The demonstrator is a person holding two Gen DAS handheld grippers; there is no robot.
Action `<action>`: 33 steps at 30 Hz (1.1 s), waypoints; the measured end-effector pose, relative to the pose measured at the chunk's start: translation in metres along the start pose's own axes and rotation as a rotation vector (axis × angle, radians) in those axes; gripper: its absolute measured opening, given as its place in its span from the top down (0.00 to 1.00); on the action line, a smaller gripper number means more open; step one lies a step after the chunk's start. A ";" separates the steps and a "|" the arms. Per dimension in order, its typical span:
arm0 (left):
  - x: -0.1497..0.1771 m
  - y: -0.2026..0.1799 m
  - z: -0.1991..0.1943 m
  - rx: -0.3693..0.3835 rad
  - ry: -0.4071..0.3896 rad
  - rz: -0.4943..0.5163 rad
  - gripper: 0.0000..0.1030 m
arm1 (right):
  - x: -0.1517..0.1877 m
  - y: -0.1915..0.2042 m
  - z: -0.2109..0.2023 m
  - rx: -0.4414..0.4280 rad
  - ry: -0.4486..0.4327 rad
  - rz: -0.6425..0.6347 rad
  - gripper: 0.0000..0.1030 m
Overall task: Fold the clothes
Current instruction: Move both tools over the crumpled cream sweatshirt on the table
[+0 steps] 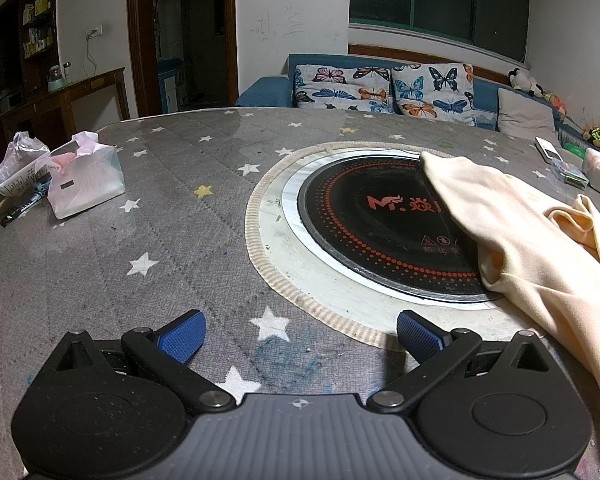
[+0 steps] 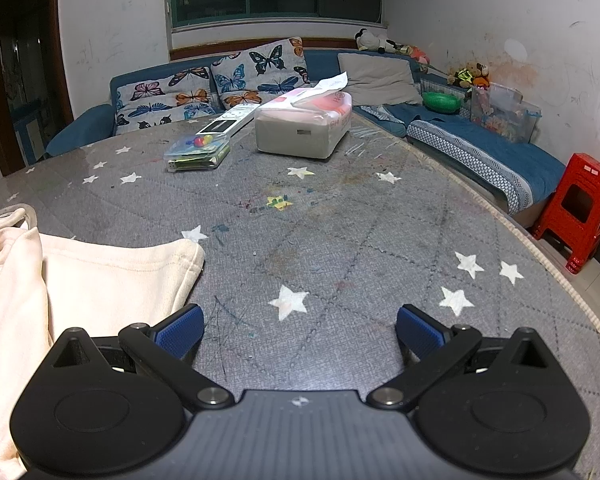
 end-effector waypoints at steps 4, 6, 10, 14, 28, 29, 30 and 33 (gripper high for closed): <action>-0.001 -0.001 -0.001 0.000 0.013 -0.004 0.00 | 0.003 0.003 -0.008 -0.005 0.001 -0.005 0.00; -0.002 -0.003 -0.001 0.006 0.020 -0.005 0.00 | 0.003 0.003 -0.012 -0.025 0.006 -0.007 0.00; 0.005 -0.009 -0.009 0.021 0.025 -0.007 0.00 | 0.004 0.009 -0.024 -0.041 -0.004 -0.059 0.00; 0.008 -0.019 -0.022 0.037 0.027 -0.007 0.00 | 0.012 0.024 -0.052 -0.084 -0.027 -0.110 0.00; 0.028 -0.047 -0.059 0.079 0.030 0.031 0.00 | 0.057 0.065 -0.130 -0.272 -0.023 -0.241 0.00; 0.029 -0.049 -0.061 0.082 0.030 0.035 0.00 | 0.060 0.066 -0.134 -0.282 -0.022 -0.246 0.00; 0.031 -0.051 -0.063 0.085 0.030 0.038 0.00 | 0.063 0.068 -0.137 -0.294 -0.018 -0.254 0.00; 0.035 -0.056 -0.069 0.093 0.034 0.045 0.00 | 0.072 0.074 -0.143 -0.322 -0.005 -0.276 0.00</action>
Point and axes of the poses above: each gripper's, at about its wrist camera, not at the fingertips, and z roughly the way its jaws point, y to its left, x to its underside, the point moved 5 cm from there along z, roughly the way its jaws point, and after that the axes turned 2 degrees about y, right-handed, at the moved point
